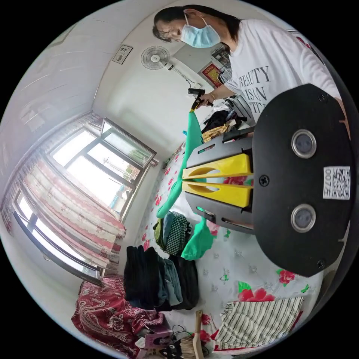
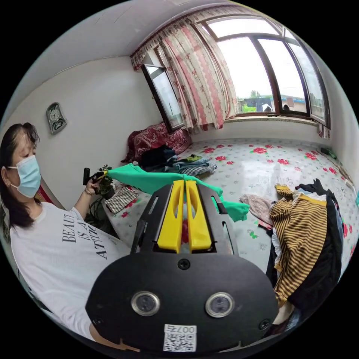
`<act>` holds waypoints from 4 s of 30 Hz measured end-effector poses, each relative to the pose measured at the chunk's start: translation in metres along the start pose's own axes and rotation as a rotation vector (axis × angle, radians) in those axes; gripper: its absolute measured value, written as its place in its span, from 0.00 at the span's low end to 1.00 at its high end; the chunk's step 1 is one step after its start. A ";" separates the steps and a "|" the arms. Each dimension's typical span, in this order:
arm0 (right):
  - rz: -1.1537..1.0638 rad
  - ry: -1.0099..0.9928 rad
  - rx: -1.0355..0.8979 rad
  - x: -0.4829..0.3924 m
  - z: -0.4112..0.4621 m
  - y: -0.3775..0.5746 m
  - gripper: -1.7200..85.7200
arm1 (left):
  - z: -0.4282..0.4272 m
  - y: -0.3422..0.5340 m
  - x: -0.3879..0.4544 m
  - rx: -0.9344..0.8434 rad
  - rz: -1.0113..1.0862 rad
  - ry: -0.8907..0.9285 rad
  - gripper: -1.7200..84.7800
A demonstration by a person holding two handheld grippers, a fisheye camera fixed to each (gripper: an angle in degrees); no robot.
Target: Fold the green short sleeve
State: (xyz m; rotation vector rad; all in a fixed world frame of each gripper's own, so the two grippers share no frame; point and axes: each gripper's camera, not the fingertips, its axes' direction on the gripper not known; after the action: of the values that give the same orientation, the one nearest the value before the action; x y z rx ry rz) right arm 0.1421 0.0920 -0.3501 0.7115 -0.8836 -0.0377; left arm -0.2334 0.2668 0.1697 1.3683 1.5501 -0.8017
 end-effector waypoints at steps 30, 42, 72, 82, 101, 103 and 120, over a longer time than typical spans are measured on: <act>0.431 0.352 -0.542 0.068 0.198 0.204 0.06 | 0.013 0.292 -0.150 -0.417 -0.557 -0.372 0.07; 0.522 0.367 -0.692 0.077 0.362 0.193 0.03 | 0.100 0.237 -0.235 -0.437 -0.576 -0.330 0.09; 0.306 0.097 -0.585 -0.049 0.442 0.131 0.02 | 0.035 0.274 -0.361 0.654 -1.171 0.104 0.01; 0.410 0.023 -0.513 -0.035 0.444 0.145 0.02 | 0.219 0.159 -0.142 -0.514 0.253 0.197 0.08; 0.113 0.047 -0.735 -0.040 0.665 0.066 0.06 | 0.357 0.214 -0.081 -0.778 0.254 -0.084 0.07; 0.090 0.077 -0.779 -0.039 0.681 0.069 0.05 | 0.361 0.212 -0.079 -0.736 0.237 -0.091 0.05; 0.107 -0.180 -0.678 0.006 0.670 0.049 0.04 | 0.364 0.222 -0.022 -0.740 0.365 0.029 0.01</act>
State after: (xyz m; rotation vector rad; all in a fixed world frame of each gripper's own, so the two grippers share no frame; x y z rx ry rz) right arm -0.3468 -0.2424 -0.0338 0.0269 -1.0021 -0.2960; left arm 0.0569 -0.0291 0.0664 1.0450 1.3557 0.0351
